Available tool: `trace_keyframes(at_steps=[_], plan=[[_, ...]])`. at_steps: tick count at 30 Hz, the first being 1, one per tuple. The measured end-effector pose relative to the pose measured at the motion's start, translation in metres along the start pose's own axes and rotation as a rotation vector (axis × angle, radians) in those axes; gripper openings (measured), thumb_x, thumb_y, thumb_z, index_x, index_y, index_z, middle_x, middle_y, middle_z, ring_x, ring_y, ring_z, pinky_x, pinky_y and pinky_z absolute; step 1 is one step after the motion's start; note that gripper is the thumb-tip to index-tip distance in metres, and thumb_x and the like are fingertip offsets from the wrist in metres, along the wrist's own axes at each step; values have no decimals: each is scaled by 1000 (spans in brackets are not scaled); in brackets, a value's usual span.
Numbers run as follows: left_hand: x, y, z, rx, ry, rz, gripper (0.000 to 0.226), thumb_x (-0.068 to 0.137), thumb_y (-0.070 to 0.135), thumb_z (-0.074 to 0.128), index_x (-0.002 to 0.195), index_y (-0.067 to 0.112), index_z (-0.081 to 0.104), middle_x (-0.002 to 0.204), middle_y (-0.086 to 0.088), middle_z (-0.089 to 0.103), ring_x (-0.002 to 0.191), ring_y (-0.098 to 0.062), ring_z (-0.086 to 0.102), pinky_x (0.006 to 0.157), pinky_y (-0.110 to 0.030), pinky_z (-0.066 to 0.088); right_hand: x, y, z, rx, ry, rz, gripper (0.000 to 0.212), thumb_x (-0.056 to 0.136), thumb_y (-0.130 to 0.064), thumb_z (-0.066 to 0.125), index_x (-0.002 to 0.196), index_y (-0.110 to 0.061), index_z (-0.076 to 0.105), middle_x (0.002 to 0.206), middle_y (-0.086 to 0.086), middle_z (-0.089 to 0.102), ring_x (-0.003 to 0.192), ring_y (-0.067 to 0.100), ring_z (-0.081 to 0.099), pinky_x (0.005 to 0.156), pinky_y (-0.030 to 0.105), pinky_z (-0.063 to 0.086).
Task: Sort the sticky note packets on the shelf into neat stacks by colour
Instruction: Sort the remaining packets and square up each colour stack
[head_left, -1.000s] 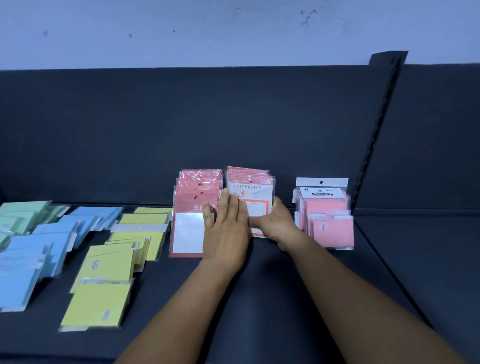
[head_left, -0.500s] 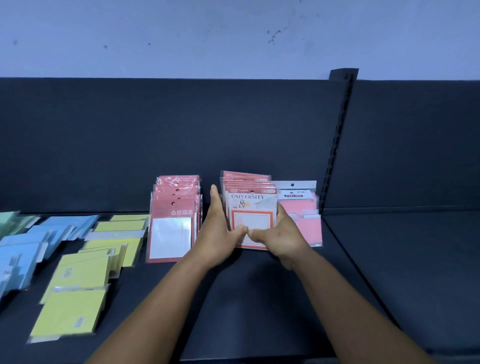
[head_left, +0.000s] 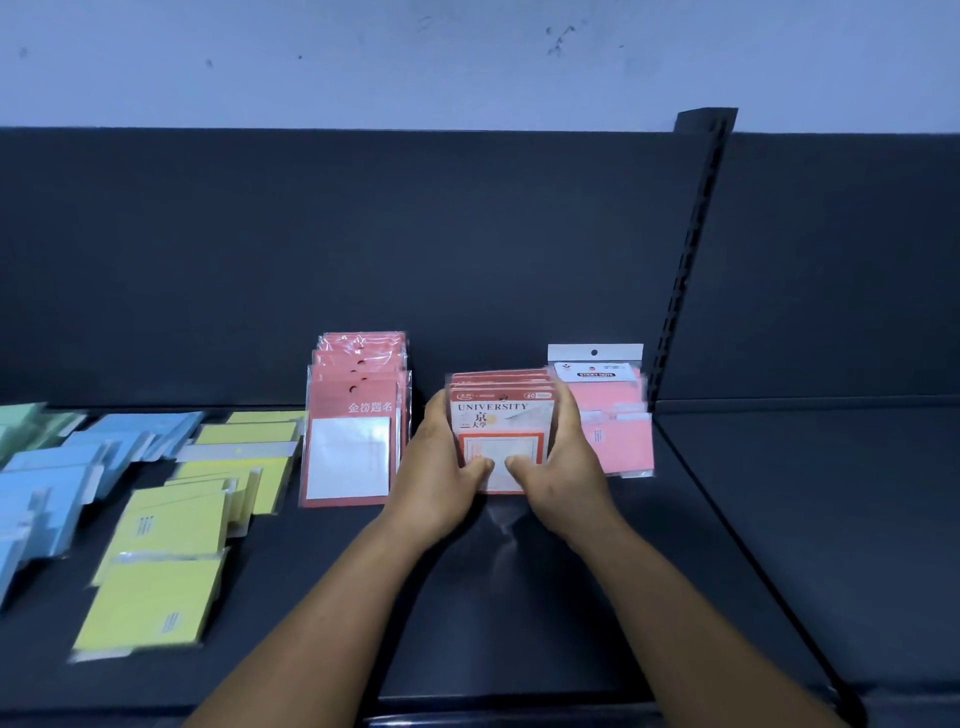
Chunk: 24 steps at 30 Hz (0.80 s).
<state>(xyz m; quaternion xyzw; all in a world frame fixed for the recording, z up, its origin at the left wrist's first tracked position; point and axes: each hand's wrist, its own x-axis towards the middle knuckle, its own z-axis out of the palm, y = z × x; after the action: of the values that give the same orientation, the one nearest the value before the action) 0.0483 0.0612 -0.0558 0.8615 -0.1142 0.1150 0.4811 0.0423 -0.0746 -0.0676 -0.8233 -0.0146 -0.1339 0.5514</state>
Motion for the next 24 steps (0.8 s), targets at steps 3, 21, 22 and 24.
trace_keyframes(at_steps=[3,21,22,24], plan=[[3,2,-1,-11,54,-8,71,83,0,64,138,29,32,112,21,54,101,3,52,85,-11,35,3,-4,2,6,23,-21,93,73,-11,58,149,-37,12,140,-10,48,127,9,49,107,38,41],[58,-11,20,100,98,-178,75,79,3,63,142,7,23,136,-6,49,115,-21,55,97,-38,45,57,-19,11,-342,-32,127,89,87,-9,62,151,-16,1,146,4,42,126,24,49,98,30,38],[59,-13,21,92,103,-187,76,81,3,62,144,8,20,137,-5,48,113,-20,55,94,-35,46,58,-20,12,-348,-36,138,91,87,-9,61,152,-18,-3,148,3,39,128,24,47,98,30,37],[63,-14,23,71,101,-209,79,84,2,59,147,11,14,138,0,47,109,-16,55,89,-27,44,60,-20,13,-346,-36,143,95,89,-8,59,152,-20,-11,151,3,34,129,24,45,100,30,36]])
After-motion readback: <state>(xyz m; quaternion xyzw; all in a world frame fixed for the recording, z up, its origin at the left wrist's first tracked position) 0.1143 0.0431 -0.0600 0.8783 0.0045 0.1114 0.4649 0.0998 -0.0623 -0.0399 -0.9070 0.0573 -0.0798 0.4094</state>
